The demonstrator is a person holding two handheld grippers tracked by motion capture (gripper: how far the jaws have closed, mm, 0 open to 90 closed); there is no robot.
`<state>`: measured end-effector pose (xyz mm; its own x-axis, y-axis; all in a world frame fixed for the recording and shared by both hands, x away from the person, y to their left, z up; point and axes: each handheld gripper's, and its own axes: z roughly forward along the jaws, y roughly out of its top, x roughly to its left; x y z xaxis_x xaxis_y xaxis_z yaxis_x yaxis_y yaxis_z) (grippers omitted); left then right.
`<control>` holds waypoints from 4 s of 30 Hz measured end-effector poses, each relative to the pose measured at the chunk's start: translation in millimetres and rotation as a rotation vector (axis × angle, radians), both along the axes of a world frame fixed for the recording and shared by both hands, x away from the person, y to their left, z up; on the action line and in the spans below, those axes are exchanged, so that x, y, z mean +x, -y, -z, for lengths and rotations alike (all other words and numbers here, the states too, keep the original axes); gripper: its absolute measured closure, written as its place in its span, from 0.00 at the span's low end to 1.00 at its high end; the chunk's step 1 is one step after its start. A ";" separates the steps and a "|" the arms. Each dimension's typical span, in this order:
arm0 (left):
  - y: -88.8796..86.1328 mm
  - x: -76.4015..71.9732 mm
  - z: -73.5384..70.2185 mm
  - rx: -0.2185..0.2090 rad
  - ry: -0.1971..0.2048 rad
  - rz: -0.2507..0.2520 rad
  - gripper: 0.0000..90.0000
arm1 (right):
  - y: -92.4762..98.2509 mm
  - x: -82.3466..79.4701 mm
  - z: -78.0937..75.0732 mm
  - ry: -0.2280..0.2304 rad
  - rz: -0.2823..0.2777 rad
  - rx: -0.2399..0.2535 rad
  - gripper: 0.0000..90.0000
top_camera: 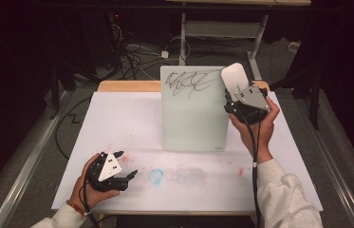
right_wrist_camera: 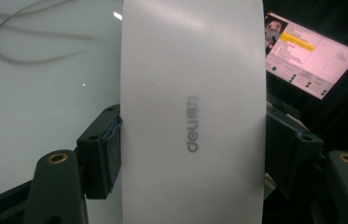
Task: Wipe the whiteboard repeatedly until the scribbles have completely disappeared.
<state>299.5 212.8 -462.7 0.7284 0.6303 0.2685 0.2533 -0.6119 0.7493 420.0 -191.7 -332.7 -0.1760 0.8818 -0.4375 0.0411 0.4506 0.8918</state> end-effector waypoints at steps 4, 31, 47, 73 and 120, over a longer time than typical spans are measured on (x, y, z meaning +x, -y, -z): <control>-0.1 -0.6 -0.1 -0.003 0.002 0.000 0.23 | -4.9 1.9 -2.8 -0.006 -0.001 0.003 0.34; -1.0 -2.0 -1.2 -0.010 0.009 0.000 0.23 | -51.8 -3.1 11.0 -0.031 -0.065 -0.043 0.34; 0.2 -2.2 -0.7 -0.005 0.007 0.003 0.23 | -77.6 -13.6 38.6 -0.053 -0.145 -0.143 0.34; 0.4 -2.7 -1.2 -0.006 0.004 0.006 0.23 | -93.2 -14.1 40.0 -0.063 -0.155 -0.157 0.34; -0.2 -4.0 -1.4 -0.010 0.005 0.008 0.23 | -79.2 -11.9 36.9 -0.019 -0.078 -0.077 0.34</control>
<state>295.5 213.0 -461.3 0.7319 0.6272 0.2664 0.2446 -0.6066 0.7564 408.1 -112.5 -369.6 -0.2522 0.8288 -0.4996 0.0198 0.5206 0.8536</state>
